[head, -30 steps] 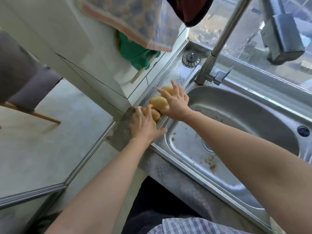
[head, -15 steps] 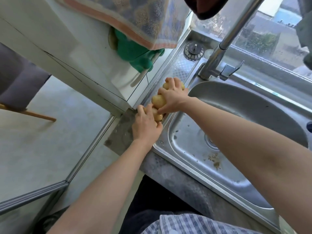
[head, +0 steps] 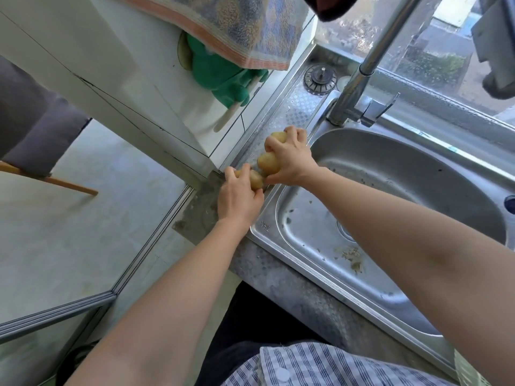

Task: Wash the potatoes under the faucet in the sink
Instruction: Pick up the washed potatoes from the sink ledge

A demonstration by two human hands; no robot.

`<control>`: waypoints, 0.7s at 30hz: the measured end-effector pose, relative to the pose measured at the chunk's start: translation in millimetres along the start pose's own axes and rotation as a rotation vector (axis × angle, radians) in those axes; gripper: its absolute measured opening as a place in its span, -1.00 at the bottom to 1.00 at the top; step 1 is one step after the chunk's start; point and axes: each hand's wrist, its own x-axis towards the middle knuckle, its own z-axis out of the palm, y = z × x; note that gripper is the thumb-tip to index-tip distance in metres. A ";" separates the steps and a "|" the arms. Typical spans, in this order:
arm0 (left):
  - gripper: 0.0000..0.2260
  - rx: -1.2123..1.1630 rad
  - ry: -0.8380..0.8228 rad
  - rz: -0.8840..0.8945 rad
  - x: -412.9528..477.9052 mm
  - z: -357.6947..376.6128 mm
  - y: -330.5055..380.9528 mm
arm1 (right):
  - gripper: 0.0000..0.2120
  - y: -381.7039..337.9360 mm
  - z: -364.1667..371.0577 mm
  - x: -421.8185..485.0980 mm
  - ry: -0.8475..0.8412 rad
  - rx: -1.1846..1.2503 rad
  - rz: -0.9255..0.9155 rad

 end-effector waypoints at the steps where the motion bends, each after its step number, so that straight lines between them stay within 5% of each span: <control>1: -0.57 -0.018 0.017 0.005 -0.3 -0.8 0.1 | -0.41 2.9 1.4 -4.3 0.036 0.104 0.024; 4: -0.59 -0.081 0.065 0.040 -2.1 -3.3 8.9 | -0.44 10.8 0.5 -17.1 0.121 0.378 0.163; 8: -0.60 -0.323 0.049 -0.054 -2.1 2.2 36.1 | -0.42 21.7 -15.5 -42.7 0.005 0.897 0.498; 12: -0.61 -0.261 -0.049 0.071 -13.0 13.3 64.0 | -0.44 51.2 -9.3 -73.6 0.117 0.909 0.716; 17: -0.58 -0.175 -0.118 -0.022 -19.3 35.7 76.9 | -0.22 77.5 -10.9 -112.0 0.007 0.973 0.777; 21: -0.66 -0.133 -0.175 0.068 -32.7 45.6 91.1 | -0.30 89.1 -14.9 -141.8 0.059 0.962 0.775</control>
